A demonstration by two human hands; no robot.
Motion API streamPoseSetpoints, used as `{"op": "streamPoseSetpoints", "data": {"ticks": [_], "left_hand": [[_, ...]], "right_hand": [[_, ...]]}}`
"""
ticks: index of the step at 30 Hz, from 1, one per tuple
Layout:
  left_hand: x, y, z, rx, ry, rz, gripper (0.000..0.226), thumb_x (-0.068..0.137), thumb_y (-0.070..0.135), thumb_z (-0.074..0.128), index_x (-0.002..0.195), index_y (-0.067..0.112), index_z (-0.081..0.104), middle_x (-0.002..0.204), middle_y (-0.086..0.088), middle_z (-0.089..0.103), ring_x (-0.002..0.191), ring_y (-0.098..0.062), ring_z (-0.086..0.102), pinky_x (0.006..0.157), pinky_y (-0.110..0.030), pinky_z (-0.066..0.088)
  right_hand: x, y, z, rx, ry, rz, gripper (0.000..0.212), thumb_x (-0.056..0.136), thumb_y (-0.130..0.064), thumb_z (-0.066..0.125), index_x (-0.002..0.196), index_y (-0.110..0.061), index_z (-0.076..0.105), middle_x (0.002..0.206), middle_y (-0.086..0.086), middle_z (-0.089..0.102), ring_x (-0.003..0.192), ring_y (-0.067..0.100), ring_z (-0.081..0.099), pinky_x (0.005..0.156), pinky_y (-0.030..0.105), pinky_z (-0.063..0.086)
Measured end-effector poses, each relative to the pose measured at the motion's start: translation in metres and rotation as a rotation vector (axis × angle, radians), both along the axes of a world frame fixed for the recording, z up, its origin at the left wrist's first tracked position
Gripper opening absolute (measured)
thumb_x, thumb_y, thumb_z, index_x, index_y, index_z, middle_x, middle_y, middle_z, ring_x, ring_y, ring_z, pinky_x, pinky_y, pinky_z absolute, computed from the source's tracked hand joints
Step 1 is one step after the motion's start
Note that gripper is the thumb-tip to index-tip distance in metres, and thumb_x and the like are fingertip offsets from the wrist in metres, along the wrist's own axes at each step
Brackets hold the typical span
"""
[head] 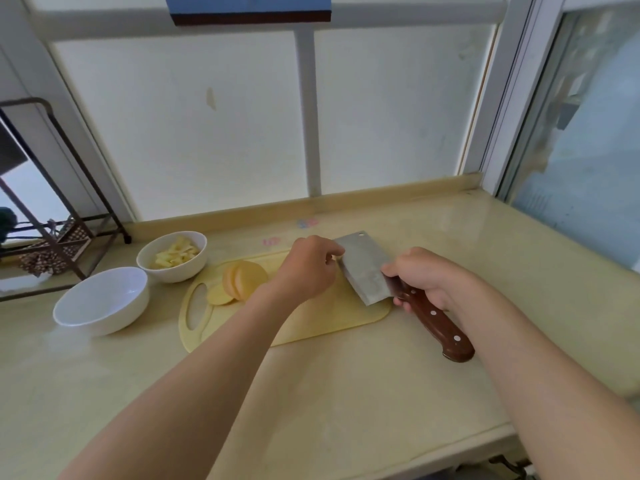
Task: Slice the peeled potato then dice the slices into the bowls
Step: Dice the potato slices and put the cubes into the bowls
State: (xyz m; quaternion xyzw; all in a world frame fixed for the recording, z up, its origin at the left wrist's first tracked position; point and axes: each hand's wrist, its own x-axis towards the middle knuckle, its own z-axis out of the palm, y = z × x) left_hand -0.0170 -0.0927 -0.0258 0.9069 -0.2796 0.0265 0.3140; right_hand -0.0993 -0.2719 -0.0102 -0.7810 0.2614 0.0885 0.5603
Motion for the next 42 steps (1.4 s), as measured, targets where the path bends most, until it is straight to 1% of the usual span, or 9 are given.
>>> {"op": "streamPoseSetpoints", "data": {"ticks": [3,7,12,19,29,31,35,39,42], "left_hand": [[0.0,0.012,0.01,0.034,-0.099,-0.015,0.031,0.093,0.004,0.05,0.115,0.012,0.071,0.116,-0.002,0.07,0.11,-0.019,0.06,0.088,-0.02,0.042],[0.004,0.038,0.033,0.145,-0.226,-0.056,0.024,0.092,0.006,0.046,0.097,0.0,0.069,0.104,-0.012,0.07,0.106,-0.028,0.06,0.086,-0.041,0.05],[0.015,0.087,0.061,0.324,-0.35,-0.065,0.039,0.091,0.006,0.043,0.118,0.019,0.068,0.125,0.002,0.064,0.115,-0.022,0.052,0.089,-0.031,0.044],[0.03,0.173,0.073,0.487,-0.409,0.068,0.055,0.079,-0.005,0.041,0.121,0.02,0.067,0.127,0.004,0.063,0.114,-0.022,0.051,0.094,-0.04,0.046],[0.05,0.231,0.054,0.506,-0.178,0.285,0.042,0.084,-0.002,0.047,0.115,0.017,0.068,0.119,-0.005,0.063,0.11,-0.026,0.057,0.092,-0.036,0.049],[0.056,0.233,0.054,0.495,-0.141,0.319,0.029,0.084,0.0,0.048,0.099,0.017,0.066,0.107,-0.006,0.061,0.097,-0.025,0.058,0.082,-0.034,0.048],[0.063,0.228,0.057,0.461,-0.129,0.332,0.02,0.082,0.0,0.047,0.094,0.003,0.062,0.075,-0.006,0.052,0.074,-0.028,0.06,0.055,-0.028,0.04],[0.065,0.222,0.058,0.41,-0.11,0.332,0.026,0.084,0.005,0.049,0.097,0.018,0.067,0.094,-0.001,0.062,0.08,-0.019,0.061,0.07,-0.031,0.055],[0.063,0.215,0.057,0.343,-0.115,0.348,0.03,0.084,0.001,0.05,0.103,0.017,0.065,0.103,0.0,0.06,0.088,-0.018,0.057,0.077,-0.031,0.053]], "right_hand": [[0.004,0.011,0.007,0.018,-0.013,0.015,0.014,0.101,-0.007,0.055,0.109,0.005,0.056,0.079,0.017,0.054,0.046,0.022,0.054,0.041,0.026,0.043],[0.013,0.036,0.029,-0.018,-0.043,0.067,0.008,0.102,-0.006,0.054,0.098,0.0,0.053,0.071,0.014,0.053,0.044,0.021,0.053,0.04,0.026,0.042],[0.036,0.089,0.057,-0.05,-0.095,0.181,0.008,0.104,-0.007,0.052,0.097,-0.003,0.05,0.075,0.013,0.05,0.048,0.02,0.052,0.039,0.026,0.042],[0.08,0.177,0.069,-0.056,-0.077,0.336,0.008,0.105,-0.006,0.046,0.097,-0.005,0.048,0.077,0.013,0.048,0.052,0.02,0.051,0.036,0.021,0.042],[0.095,0.211,0.062,-0.118,-0.04,0.359,0.014,0.102,-0.001,0.041,0.091,-0.002,0.049,0.079,0.015,0.052,0.053,0.022,0.051,0.036,0.021,0.043],[0.093,0.203,0.064,-0.129,-0.039,0.341,0.014,0.102,-0.001,0.041,0.091,-0.003,0.049,0.08,0.015,0.053,0.053,0.021,0.051,0.037,0.022,0.043],[0.089,0.186,0.066,-0.127,-0.055,0.301,0.012,0.101,0.0,0.042,0.091,-0.003,0.048,0.082,0.015,0.051,0.055,0.022,0.051,0.037,0.022,0.044],[0.085,0.168,0.066,-0.096,-0.057,0.279,0.009,0.103,-0.003,0.044,0.094,-0.005,0.048,0.085,0.015,0.051,0.055,0.021,0.052,0.037,0.02,0.044],[0.081,0.151,0.064,-0.038,-0.068,0.236,0.01,0.104,-0.006,0.048,0.094,-0.006,0.05,0.081,0.014,0.052,0.053,0.021,0.053,0.037,0.02,0.044]]}}
